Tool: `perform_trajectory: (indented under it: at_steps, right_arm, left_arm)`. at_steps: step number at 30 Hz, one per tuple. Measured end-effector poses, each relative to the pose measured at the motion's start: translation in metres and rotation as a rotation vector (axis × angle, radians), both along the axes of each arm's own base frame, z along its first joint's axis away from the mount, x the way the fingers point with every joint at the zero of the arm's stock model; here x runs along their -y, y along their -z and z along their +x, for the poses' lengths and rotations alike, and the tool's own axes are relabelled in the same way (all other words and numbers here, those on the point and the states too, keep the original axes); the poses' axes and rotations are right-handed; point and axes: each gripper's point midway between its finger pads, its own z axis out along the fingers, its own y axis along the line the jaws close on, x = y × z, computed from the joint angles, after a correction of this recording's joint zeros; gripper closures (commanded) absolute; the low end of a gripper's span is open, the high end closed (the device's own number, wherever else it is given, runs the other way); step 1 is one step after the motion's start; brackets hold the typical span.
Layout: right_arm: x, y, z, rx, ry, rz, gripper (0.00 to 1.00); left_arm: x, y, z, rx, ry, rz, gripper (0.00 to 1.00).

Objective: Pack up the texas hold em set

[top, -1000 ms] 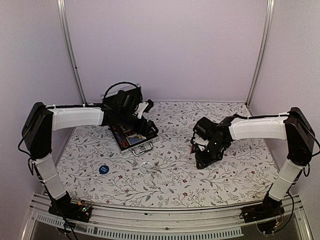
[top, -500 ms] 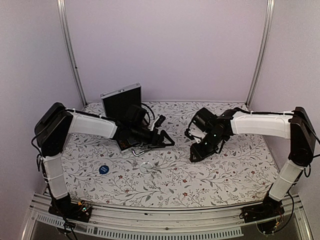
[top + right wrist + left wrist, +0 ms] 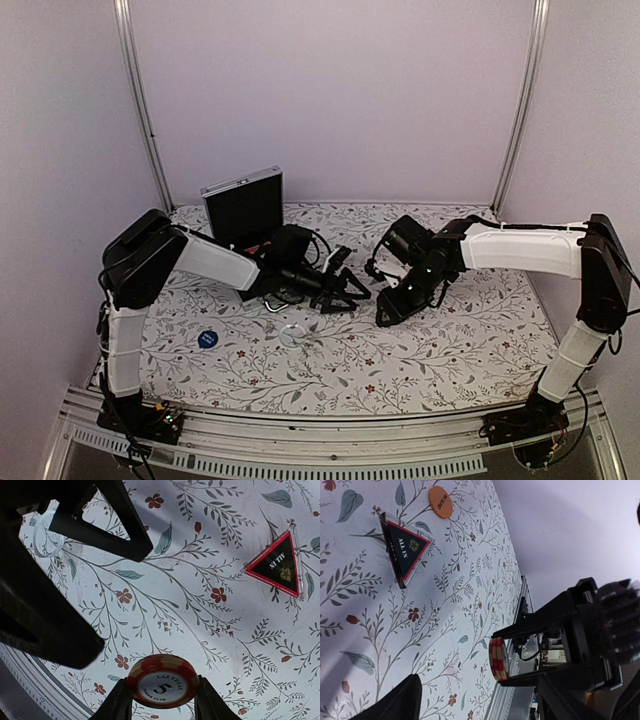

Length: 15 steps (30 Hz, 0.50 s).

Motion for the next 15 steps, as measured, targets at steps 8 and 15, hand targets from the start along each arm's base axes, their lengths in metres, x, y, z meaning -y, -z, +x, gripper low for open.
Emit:
perform_trajectory:
  at_steps: [8,15]
  right_arm:
    - [-0.004,-0.002,-0.001,0.003,-0.008,0.011,0.69]
    - [-0.005,-0.003,-0.001,0.004,-0.01,0.013,0.69]
  left_arm:
    - [0.022,-0.003,-0.009,-0.073,0.039,-0.062,0.25]
    - [0.036,0.001,-0.019,-0.131,0.075,-0.081,0.37]
